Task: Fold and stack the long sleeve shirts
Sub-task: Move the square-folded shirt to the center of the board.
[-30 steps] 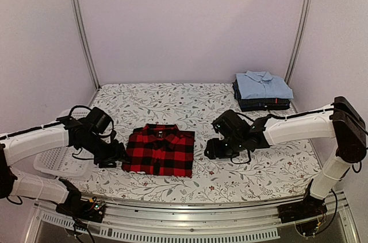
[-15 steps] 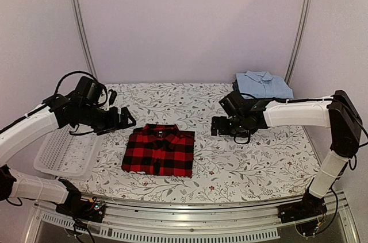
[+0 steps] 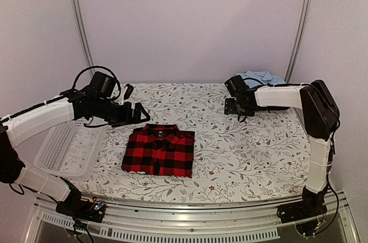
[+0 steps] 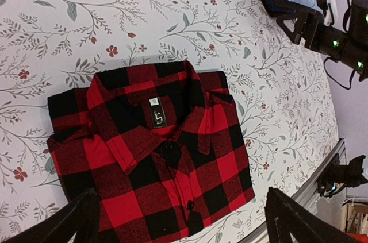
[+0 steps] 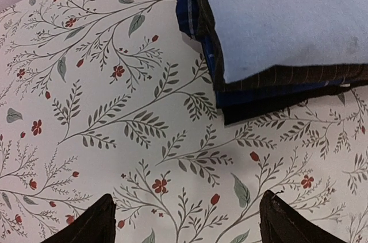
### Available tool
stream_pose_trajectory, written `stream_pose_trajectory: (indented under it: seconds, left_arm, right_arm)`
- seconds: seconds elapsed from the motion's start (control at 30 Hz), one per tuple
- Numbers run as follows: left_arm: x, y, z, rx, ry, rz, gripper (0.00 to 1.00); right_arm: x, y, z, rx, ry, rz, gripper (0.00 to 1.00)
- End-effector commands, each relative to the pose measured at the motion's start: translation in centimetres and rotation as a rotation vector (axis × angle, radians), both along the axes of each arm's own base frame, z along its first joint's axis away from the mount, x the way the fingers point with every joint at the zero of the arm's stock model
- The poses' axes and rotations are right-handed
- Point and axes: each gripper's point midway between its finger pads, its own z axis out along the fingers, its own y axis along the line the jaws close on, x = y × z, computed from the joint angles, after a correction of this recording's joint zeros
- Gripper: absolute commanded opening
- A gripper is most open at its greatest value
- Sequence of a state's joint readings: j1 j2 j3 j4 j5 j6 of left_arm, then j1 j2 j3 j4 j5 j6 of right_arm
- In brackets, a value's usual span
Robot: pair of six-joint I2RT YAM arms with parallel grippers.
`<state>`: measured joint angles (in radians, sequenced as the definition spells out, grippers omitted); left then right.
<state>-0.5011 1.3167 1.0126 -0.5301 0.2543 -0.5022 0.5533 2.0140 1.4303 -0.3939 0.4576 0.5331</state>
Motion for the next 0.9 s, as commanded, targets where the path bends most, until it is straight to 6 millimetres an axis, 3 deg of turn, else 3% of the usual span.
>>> stream_pose_trajectory:
  seconds: [0.0,0.17,0.43,0.67,0.87]
  left_arm:
    - [0.8,-1.0,1.7,-0.038,-0.068,-0.041,1.0]
    - [0.3,-0.7,1.5,-0.039,-0.069,-0.043,1.0]
    - [0.1,-0.2,1.4,-0.027,-0.079,-0.028,1.0]
    - [0.2,-0.2,1.1,-0.029,-0.07,-0.025,1.0]
    - [0.1,-0.6,0.8,-0.05,-0.054,-0.03,1.0]
  right_arm:
    - [3.6,-1.7,0.6,-0.094,-0.03,0.013,0.77]
    - [5.8,-2.6,-1.3,-0.078,0.023,0.037,0.66]
    - [6.1,-3.2,-5.9,-0.112,0.13,0.033,0.58]
    - [6.7,-5.9,-7.4,-0.112,0.153,-0.062,0.47]
    - [7.1,-6.5,-7.9,-0.133,0.15,-0.091,0.39]
